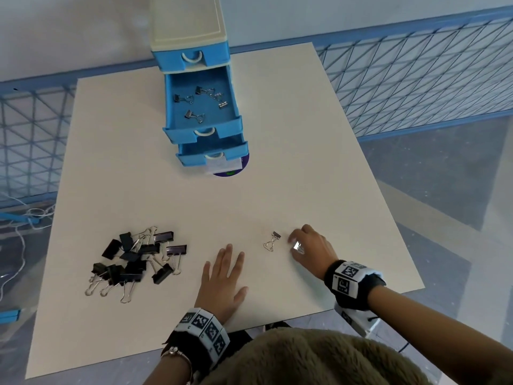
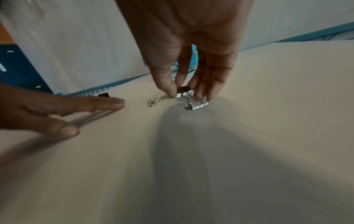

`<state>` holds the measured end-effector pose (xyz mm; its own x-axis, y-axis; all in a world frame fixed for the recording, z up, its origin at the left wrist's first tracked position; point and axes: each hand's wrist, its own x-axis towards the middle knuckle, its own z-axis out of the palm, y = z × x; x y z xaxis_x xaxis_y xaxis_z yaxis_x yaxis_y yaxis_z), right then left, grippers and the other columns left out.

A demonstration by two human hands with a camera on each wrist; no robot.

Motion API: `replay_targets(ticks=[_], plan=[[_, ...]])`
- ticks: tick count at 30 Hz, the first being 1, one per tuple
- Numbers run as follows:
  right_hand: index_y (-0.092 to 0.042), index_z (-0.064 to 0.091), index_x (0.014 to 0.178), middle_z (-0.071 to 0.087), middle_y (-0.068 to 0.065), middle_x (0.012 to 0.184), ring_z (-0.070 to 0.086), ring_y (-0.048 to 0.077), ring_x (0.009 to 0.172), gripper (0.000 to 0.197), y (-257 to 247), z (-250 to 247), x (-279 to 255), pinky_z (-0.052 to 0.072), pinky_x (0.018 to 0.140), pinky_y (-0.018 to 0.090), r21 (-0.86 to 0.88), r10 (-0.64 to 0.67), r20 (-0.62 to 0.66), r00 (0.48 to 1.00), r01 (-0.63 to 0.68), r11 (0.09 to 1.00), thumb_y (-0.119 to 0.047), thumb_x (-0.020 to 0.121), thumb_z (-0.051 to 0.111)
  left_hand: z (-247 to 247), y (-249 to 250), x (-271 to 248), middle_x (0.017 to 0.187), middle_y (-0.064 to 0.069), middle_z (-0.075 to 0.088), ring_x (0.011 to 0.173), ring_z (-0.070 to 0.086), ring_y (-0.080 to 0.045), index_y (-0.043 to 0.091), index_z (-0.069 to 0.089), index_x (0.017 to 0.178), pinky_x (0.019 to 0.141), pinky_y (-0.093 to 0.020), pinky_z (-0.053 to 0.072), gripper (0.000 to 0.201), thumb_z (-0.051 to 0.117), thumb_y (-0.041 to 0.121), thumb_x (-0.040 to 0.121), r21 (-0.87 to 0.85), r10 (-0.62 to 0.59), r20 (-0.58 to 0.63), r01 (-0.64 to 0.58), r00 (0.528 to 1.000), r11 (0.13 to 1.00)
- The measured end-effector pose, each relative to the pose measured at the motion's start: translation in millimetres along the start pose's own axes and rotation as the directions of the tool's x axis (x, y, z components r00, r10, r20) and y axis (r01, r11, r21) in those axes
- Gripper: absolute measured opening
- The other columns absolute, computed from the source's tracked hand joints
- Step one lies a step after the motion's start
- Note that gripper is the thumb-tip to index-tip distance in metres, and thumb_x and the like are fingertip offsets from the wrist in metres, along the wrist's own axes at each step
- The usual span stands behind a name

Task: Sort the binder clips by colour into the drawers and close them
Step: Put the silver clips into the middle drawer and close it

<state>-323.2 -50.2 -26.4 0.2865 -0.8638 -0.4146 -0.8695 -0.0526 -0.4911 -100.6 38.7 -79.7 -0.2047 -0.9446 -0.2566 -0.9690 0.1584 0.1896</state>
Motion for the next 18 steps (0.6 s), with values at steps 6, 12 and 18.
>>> replay_targets(ticks=[6, 12, 18], plan=[[-0.013, 0.052, 0.120, 0.050, 0.014, 0.115, 0.059, 0.036, 0.094, 0.031, -25.2, 2.6, 27.3, 0.045, 0.072, 0.036, -0.085, -0.109, 0.030, 0.994, 0.111, 0.990, -0.011, 0.089, 0.049, 7.6, -2.5, -13.1, 0.154, -0.004, -0.019, 0.128, 0.028, -0.022, 0.020, 0.028, 0.139, 0.086, -0.049, 0.048, 0.076, 0.035, 0.051, 0.070, 0.008, -0.030, -0.062, 0.031, 0.998, 0.999], [-0.009, 0.058, 0.109, 0.049, 0.015, 0.115, 0.057, 0.034, 0.095, 0.021, -24.4, 3.5, 40.3, 0.036, 0.068, 0.031, -0.210, -0.168, 0.145, 0.975, 0.196, 0.958, -0.010, 0.092, 0.047, 7.0, -3.8, -19.6, 0.154, -0.007, -0.013, 0.128, 0.029, -0.020, 0.022, 0.006, 0.145, 0.084, -0.046, 0.050, 0.085, 0.034, 0.054, 0.071, 0.017, -0.031, -0.056, 0.032, 0.998, 0.999], [-0.007, 0.060, 0.101, 0.052, 0.015, 0.111, 0.059, 0.033, 0.092, 0.021, -22.5, -4.7, 50.6, 0.042, 0.071, 0.033, -0.242, -0.185, 0.193, 0.964, 0.229, 0.943, -0.006, 0.091, 0.042, 6.7, -3.8, -19.3, 0.154, -0.008, -0.014, 0.127, 0.031, -0.019, 0.021, 0.003, 0.144, 0.085, -0.042, 0.050, 0.090, 0.034, 0.057, 0.068, 0.017, -0.050, -0.066, 0.051, 0.997, 0.999]])
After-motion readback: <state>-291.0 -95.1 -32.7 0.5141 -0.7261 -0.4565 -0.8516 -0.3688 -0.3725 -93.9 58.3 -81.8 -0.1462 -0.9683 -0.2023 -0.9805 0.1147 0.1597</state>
